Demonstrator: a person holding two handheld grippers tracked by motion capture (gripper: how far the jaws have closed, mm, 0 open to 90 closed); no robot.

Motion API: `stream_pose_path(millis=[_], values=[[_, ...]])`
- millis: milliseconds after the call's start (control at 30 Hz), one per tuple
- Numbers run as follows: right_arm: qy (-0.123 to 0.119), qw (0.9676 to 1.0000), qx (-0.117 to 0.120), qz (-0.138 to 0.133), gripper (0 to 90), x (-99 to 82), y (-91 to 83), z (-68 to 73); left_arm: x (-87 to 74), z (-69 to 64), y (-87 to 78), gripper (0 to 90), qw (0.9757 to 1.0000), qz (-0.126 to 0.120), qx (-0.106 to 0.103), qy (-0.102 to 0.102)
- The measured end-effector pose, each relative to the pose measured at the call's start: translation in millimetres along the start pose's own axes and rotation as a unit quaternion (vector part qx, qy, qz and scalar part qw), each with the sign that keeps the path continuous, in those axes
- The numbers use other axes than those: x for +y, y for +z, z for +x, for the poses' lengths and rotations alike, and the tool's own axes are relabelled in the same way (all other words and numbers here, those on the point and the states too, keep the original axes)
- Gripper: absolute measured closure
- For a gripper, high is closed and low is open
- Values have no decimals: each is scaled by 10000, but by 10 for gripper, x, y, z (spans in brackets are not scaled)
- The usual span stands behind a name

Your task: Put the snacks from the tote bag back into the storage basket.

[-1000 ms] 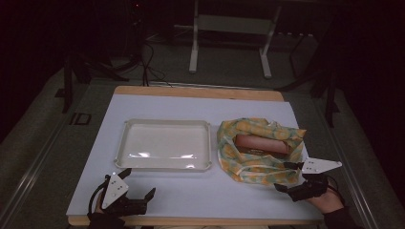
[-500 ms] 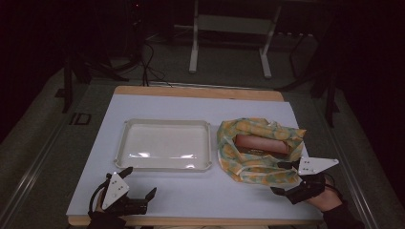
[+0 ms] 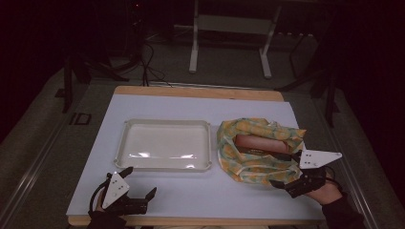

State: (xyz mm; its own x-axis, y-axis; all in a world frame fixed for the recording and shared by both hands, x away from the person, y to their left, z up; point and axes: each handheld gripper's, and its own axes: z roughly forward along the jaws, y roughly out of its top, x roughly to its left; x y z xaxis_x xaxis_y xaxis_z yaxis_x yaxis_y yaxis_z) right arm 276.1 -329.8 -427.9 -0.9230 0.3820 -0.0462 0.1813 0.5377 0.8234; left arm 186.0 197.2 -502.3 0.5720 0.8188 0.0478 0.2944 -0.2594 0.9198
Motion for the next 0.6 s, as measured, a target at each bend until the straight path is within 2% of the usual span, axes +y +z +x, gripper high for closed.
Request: stream_pose_path(millis=[300, 600], values=[[-162, 9999, -32, -49, 129, 135, -59, -109, -1, -1, 5, 0, 10000, 17, -2, 28], [-177, 9998, -111, -64, 135, 259, -122, -281, -2, 3, 13, 0, 10000, 54, 4, 63]])
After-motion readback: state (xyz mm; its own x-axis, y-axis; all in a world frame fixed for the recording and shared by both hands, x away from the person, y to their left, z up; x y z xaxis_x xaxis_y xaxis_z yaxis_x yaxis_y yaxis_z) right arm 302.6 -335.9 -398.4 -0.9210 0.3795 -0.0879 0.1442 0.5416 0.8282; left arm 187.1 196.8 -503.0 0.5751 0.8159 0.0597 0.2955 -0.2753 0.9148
